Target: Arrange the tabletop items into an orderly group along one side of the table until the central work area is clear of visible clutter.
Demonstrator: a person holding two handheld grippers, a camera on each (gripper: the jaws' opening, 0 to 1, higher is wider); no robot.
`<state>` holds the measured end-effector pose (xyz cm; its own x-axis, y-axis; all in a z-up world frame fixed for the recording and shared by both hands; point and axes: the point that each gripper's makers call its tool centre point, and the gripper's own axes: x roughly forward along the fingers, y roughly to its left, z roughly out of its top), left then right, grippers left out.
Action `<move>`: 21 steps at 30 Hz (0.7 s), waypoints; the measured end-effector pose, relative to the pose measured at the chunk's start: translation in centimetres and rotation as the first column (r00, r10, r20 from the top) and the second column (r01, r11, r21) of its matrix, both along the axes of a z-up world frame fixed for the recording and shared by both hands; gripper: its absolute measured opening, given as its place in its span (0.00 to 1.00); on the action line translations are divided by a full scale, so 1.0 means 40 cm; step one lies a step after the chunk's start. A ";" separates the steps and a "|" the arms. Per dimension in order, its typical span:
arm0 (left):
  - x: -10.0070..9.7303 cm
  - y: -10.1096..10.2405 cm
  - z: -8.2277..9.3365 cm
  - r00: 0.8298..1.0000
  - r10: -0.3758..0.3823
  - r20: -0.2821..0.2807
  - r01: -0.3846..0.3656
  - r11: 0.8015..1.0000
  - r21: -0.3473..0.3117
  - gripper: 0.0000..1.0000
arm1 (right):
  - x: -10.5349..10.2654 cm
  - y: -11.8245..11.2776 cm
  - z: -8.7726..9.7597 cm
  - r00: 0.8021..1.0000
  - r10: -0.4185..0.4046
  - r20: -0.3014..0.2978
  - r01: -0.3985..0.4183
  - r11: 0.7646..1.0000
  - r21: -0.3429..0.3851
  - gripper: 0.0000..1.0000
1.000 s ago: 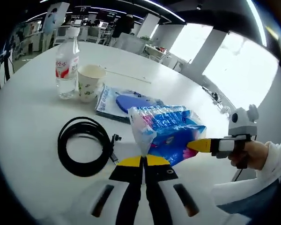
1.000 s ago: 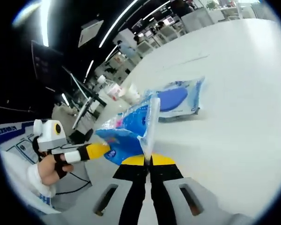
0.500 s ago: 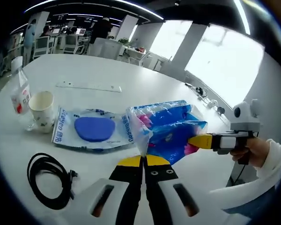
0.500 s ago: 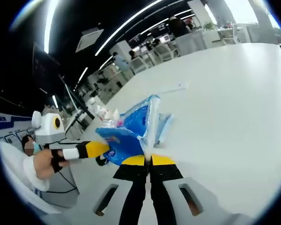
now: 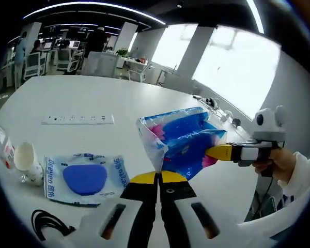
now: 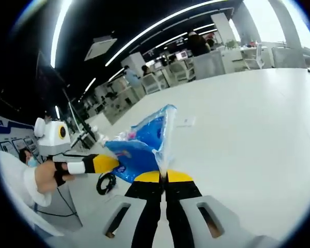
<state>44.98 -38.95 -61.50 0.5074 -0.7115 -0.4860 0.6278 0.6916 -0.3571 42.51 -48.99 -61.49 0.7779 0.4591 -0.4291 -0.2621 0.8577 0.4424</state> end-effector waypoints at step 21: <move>0.049 -0.031 -0.146 0.992 -0.011 -0.122 0.022 0.996 0.088 0.00 | 0.033 -0.026 -0.164 0.988 -0.025 -0.152 0.025 1.000 0.003 0.00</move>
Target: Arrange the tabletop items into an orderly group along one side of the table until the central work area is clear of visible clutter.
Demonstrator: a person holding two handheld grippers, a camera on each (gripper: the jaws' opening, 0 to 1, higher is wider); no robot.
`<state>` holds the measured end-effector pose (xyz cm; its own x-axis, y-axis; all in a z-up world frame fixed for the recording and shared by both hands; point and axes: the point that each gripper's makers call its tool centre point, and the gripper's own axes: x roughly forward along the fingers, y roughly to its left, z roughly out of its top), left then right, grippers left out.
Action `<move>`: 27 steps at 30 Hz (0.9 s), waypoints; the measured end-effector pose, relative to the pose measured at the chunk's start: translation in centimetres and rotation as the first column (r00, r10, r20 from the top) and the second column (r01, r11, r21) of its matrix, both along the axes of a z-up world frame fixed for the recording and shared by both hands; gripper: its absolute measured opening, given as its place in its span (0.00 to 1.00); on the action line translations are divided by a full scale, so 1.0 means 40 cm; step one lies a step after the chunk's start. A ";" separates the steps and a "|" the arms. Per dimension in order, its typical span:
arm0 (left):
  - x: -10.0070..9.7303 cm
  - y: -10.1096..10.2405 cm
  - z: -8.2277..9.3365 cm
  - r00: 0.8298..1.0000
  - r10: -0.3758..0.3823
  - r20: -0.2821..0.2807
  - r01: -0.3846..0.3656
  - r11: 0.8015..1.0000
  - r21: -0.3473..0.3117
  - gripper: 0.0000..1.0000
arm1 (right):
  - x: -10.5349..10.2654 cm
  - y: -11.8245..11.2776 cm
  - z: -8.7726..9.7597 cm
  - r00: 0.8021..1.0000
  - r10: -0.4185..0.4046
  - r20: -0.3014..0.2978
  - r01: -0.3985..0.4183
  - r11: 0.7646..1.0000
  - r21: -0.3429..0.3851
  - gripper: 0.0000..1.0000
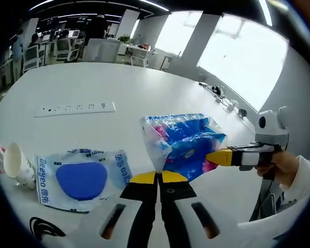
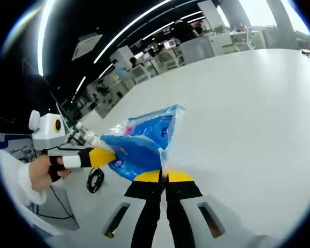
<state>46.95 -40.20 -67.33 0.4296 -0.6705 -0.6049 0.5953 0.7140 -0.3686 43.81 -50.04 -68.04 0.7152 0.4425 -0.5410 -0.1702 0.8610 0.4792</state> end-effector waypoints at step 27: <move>0.013 -0.027 -0.171 0.979 0.086 -0.184 -0.074 0.994 0.076 0.00 | 0.031 -0.034 -0.172 0.991 0.051 -0.122 -0.052 0.999 -0.011 0.00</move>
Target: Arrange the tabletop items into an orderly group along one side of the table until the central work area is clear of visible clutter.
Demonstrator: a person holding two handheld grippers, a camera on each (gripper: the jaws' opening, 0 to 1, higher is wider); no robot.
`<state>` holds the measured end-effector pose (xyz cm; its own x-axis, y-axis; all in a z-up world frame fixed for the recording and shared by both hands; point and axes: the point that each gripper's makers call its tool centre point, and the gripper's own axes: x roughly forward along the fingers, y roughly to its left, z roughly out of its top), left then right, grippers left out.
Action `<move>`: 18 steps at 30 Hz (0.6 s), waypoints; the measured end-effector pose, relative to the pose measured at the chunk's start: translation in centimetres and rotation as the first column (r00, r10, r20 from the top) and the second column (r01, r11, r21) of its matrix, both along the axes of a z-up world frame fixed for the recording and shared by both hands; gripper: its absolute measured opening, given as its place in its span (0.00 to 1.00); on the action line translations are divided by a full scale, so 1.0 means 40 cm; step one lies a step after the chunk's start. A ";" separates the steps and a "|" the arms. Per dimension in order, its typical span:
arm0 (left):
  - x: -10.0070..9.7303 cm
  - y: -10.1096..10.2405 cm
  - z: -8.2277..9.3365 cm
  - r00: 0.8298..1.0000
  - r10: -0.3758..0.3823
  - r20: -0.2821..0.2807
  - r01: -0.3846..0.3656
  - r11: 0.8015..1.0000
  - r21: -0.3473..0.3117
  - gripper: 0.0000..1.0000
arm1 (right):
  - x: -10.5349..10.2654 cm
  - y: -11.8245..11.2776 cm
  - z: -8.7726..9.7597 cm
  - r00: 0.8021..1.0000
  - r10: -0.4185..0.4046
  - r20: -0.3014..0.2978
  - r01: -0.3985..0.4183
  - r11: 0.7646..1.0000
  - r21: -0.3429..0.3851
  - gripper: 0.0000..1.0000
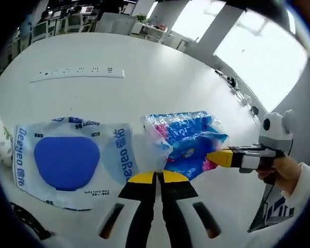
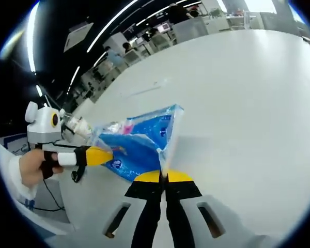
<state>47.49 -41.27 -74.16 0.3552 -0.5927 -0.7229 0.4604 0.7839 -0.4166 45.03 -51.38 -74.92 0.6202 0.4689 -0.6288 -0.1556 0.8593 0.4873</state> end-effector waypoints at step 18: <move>0.022 0.001 -0.004 0.997 0.077 -0.013 -0.077 0.997 -0.012 0.02 | 0.036 -0.015 -0.031 1.000 -0.019 -0.019 0.020 0.999 0.036 0.00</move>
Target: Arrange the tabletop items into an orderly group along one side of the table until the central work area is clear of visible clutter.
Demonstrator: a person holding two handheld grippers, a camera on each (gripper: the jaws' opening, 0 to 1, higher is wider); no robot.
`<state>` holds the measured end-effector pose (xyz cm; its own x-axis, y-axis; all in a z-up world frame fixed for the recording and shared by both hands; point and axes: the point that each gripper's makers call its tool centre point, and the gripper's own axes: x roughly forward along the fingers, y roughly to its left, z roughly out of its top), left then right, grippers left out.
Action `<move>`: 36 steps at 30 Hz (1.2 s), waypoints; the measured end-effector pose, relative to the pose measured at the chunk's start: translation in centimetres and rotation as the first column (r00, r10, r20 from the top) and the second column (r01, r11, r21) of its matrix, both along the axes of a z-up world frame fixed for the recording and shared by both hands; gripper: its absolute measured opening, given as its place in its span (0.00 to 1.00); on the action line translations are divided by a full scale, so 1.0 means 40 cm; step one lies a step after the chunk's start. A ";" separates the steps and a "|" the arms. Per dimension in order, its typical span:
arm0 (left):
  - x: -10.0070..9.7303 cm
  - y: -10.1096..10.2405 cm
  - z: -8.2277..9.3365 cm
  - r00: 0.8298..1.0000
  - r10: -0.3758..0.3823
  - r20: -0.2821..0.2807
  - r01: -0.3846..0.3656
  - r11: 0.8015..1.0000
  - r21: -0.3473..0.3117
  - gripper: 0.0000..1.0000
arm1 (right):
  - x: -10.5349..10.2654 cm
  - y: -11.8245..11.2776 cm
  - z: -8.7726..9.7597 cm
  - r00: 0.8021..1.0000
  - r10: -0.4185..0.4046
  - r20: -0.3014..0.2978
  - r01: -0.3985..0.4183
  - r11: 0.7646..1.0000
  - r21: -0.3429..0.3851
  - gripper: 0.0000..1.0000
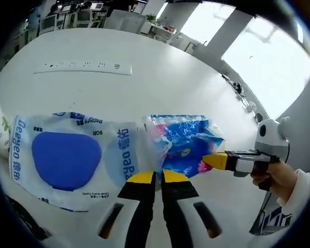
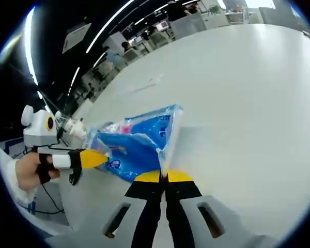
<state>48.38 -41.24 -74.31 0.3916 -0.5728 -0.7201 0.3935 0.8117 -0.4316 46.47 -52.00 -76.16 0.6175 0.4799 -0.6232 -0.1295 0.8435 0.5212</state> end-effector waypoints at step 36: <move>-0.079 0.037 0.121 0.975 -0.064 0.215 0.082 0.994 -0.073 0.33 | -0.049 0.026 0.029 0.995 0.032 0.090 -0.018 0.989 -0.148 0.41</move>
<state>45.21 -39.77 -69.46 0.4852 -0.6582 -0.5756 0.5399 0.7433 -0.3950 44.53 -50.95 -75.01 0.6641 0.4036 -0.6294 -0.1930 0.9058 0.3772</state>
